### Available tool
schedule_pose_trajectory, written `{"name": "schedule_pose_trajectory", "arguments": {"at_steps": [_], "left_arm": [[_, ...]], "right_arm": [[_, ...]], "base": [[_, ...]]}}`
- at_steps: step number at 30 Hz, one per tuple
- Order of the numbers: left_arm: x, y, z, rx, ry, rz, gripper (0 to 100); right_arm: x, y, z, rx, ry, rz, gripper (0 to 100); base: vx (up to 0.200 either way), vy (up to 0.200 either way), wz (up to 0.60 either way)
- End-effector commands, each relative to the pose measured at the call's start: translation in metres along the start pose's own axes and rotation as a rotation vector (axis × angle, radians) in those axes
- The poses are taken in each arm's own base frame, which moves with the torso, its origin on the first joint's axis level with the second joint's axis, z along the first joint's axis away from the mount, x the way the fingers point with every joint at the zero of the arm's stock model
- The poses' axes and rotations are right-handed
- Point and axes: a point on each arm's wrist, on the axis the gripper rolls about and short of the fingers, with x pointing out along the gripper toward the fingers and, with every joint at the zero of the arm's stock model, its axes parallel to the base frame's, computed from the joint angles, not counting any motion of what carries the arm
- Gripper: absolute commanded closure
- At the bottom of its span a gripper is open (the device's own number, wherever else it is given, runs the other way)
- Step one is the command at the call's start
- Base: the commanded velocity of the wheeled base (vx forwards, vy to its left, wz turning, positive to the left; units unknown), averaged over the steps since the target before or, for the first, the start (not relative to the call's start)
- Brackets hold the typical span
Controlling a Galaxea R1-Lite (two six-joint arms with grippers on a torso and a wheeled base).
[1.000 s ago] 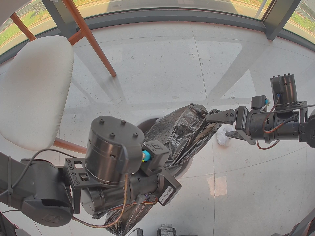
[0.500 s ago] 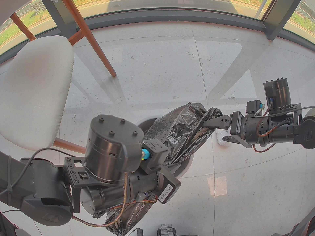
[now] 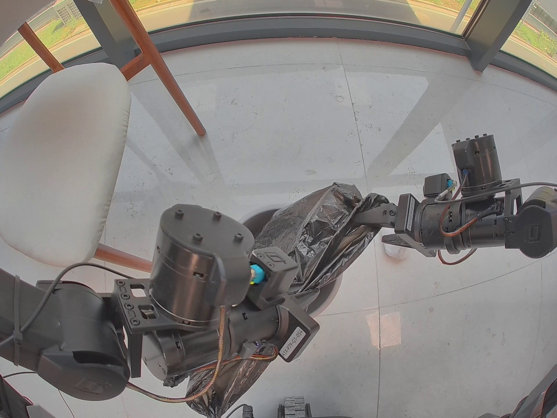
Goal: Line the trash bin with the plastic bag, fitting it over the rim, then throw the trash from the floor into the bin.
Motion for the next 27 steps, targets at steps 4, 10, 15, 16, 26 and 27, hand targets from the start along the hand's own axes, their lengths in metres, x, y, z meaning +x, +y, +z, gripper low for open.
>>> {"name": "schedule_pose_trajectory", "arguments": {"at_steps": [4, 10, 15, 16, 26, 27], "left_arm": [[0.000, 0.000, 0.001, 0.000, -0.002, 0.000, 100], [0.000, -0.001, -0.001, 0.002, 0.005, -0.002, 100], [0.002, -0.001, -0.002, 0.005, 0.008, -0.002, 100], [0.002, -0.001, -0.002, 0.004, 0.010, -0.002, 100], [0.001, -0.001, -0.003, 0.005, 0.011, -0.002, 100], [0.001, -0.001, -0.007, 0.003, 0.018, -0.007, 100]], "right_arm": [[0.002, 0.007, -0.008, -0.012, 0.025, 0.017, 100], [0.004, 0.013, -0.011, -0.027, 0.037, 0.030, 100], [0.007, 0.016, -0.014, -0.037, 0.032, 0.019, 100], [0.007, 0.016, -0.015, -0.037, 0.032, 0.014, 100], [0.007, 0.015, -0.016, -0.039, 0.033, 0.011, 100], [0.007, 0.016, -0.015, -0.040, 0.030, 0.014, 100]], "base": [[0.000, 0.000, 0.00], [0.000, 0.000, 0.00], [0.000, 0.000, 0.00], [0.000, 0.000, 0.00], [0.000, 0.000, 0.00], [0.000, 0.000, 0.00]]}}
